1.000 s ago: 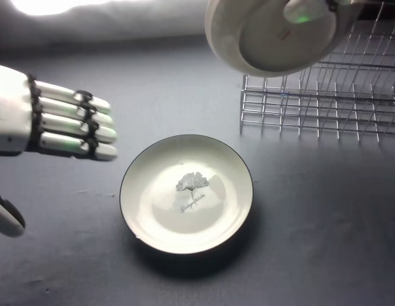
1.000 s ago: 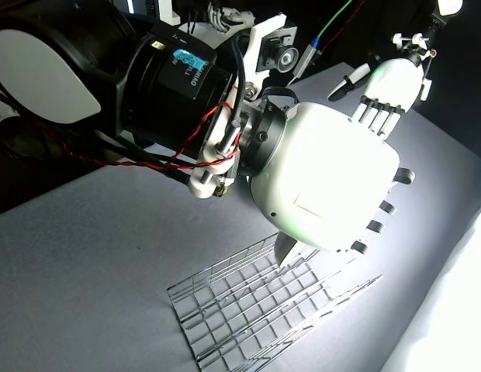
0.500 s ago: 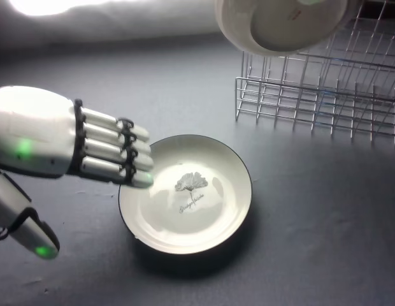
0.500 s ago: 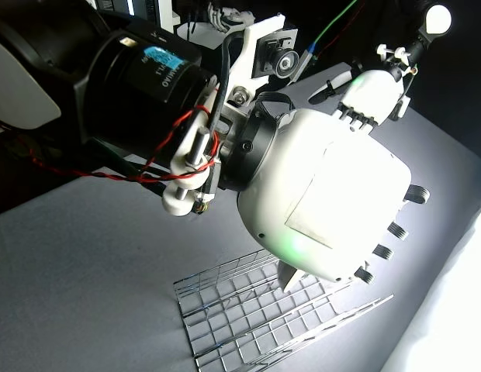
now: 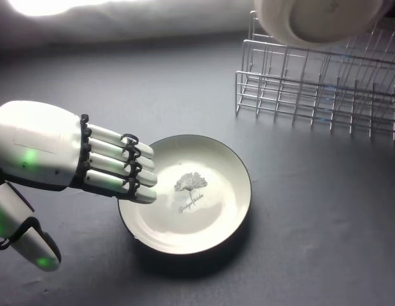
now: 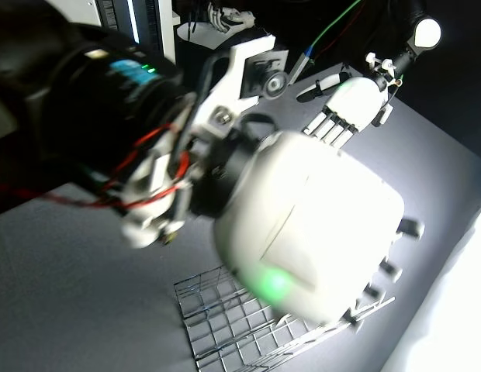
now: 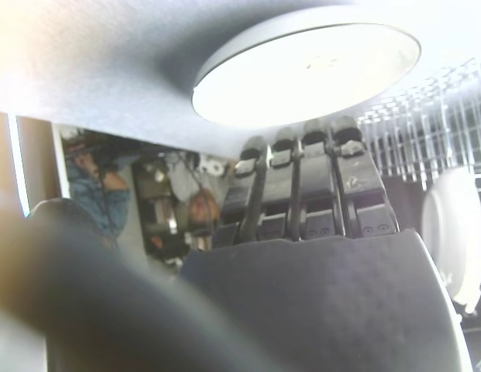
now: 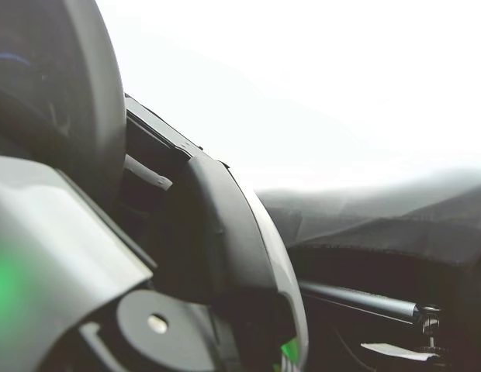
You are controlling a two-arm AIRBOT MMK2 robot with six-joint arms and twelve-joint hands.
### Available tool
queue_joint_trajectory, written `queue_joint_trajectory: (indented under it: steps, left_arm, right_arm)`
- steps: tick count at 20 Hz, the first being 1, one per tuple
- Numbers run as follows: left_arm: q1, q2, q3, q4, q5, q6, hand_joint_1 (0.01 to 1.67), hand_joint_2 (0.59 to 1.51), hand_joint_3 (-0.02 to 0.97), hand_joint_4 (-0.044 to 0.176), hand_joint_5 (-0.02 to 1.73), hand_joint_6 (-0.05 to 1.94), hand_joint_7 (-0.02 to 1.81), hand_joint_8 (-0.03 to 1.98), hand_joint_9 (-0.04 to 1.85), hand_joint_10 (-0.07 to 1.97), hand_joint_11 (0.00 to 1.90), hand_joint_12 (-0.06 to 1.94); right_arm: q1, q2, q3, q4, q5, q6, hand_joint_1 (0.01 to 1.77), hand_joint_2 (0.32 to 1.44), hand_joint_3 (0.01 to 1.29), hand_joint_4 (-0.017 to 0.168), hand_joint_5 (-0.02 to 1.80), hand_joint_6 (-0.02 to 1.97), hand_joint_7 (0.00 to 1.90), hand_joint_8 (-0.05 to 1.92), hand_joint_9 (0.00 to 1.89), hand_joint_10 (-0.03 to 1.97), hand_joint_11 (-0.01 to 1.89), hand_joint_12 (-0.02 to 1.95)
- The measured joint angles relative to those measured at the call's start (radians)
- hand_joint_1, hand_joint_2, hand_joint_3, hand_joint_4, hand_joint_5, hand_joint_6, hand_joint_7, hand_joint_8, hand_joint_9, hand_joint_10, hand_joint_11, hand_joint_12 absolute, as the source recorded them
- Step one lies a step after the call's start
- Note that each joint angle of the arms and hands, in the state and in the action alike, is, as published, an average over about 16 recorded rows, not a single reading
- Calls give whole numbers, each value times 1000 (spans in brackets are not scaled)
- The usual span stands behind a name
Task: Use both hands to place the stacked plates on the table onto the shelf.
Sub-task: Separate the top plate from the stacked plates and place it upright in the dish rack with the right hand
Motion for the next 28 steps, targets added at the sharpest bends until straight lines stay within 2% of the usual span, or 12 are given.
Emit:
queue_joint_trajectory:
  steps: [7, 9, 11, 17, 23, 26, 28]
  left_arm:
    - [25, -8, 17, 1, -15, -8, 13, 1050, 13, -1, 19, 4, 19, -6, 15, 9, 13, 6]
    - [34, -9, 21, 2, -17, -8, 13, 1051, 13, -2, 19, 4, 19, -6, 15, 9, 13, 7]
    - [44, -11, 23, 3, -17, -5, 13, 1051, 13, -2, 18, 4, 19, -6, 15, 9, 13, 7]
    - [73, -15, 24, 8, -11, 9, 14, 1049, 13, -4, 16, -3, 18, -6, 15, 8, 13, 7]
    - [100, -15, 23, 10, -3, 30, 14, 1048, 13, -4, 6, -14, 16, -5, 15, 8, 14, 5]
    - [110, -16, 23, 9, 0, 41, 14, 1047, 14, -5, 1, -19, 16, -5, 14, 7, 13, 4]
    - [117, -16, 22, 8, 1, 48, 14, 1047, 14, -5, -2, -22, 15, -5, 14, 7, 14, 3]
  right_arm:
    - [-72, 30, -18, -103, 28, 1, 1383, 949, 15, -8, 997, 862, 1130, 690, 1021, 948, 899, 1007]
    - [-99, 34, -29, -135, 44, 1, 1373, 955, 15, -8, 980, 890, 1115, 701, 1007, 869, 872, 1009]
    - [-126, 38, -39, -164, 61, 1, 1355, 967, 14, -7, 952, 860, 1085, 632, 987, 765, 826, 1012]
    - [-191, 47, -62, -223, 118, 1, 1264, 1015, 13, -6, 821, 555, 928, 373, 863, 416, 587, 1035]
    - [-228, 50, -53, -280, 166, -1, 1152, 1043, 13, -4, 580, 234, 632, 121, 621, 75, 263, 994]
    - [-232, 52, -44, -313, 192, -2, 1096, 1045, 14, -5, 453, 48, 480, 11, 485, 27, 142, 916]
    - [-228, 52, -39, -345, 214, -3, 1063, 1038, 14, -5, 370, 18, 384, 18, 394, 15, 83, 847]
